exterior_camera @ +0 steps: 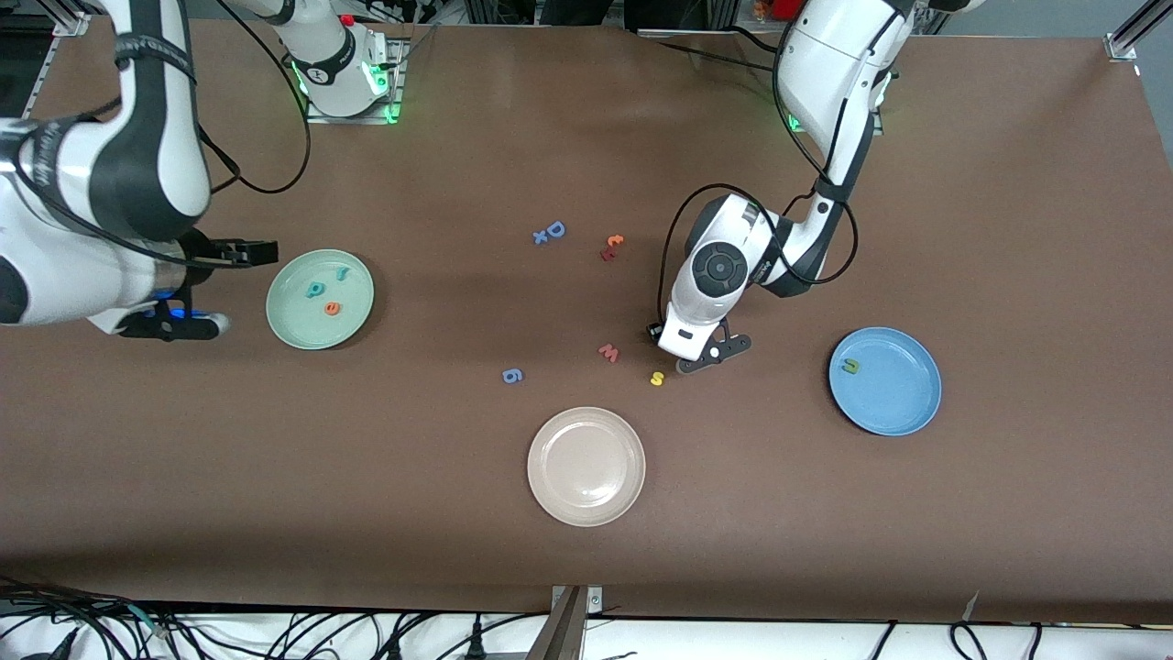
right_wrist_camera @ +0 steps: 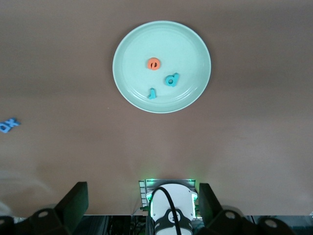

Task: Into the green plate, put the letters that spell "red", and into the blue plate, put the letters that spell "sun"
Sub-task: 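Return the right gripper to rest while the left gripper grasps yellow u, then place the yellow u on the blue plate with the left gripper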

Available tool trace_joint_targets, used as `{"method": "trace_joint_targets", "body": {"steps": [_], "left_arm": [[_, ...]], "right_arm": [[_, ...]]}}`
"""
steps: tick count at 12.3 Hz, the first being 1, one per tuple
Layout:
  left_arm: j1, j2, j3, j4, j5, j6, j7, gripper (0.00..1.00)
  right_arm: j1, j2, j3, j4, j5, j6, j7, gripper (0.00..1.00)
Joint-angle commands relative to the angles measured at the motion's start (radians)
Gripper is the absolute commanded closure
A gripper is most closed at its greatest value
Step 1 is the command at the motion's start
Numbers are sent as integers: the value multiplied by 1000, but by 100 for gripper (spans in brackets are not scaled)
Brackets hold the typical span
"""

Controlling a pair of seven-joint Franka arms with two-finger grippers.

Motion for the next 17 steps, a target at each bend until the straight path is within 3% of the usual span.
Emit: {"method": "trace_joint_targets", "body": {"steps": [1, 3, 6, 9, 11, 13, 17], "left_arm": [[-18, 22, 9, 21, 31, 9, -4, 41], [-18, 22, 9, 20, 31, 9, -1, 51], [-18, 22, 9, 20, 33, 9, 2, 66], [-16, 19, 9, 18, 74, 9, 2, 79], [-15, 14, 10, 20, 76, 1, 32, 91], [11, -32, 23, 11, 74, -37, 184, 91], [143, -151, 110, 3, 74, -193, 769, 87]], "right_arm": [[-96, -122, 118, -36, -65, 6, -20, 0], [-165, -202, 269, -87, -183, 95, -22, 0], [-327, -262, 393, -154, -200, 240, -10, 0], [-435, -381, 443, -248, -197, 310, -14, 0], [-495, -395, 492, -265, -167, 301, -14, 0], [-501, -398, 492, -262, -160, 301, -11, 0], [-527, -388, 530, -236, -183, 318, -8, 0]]}}
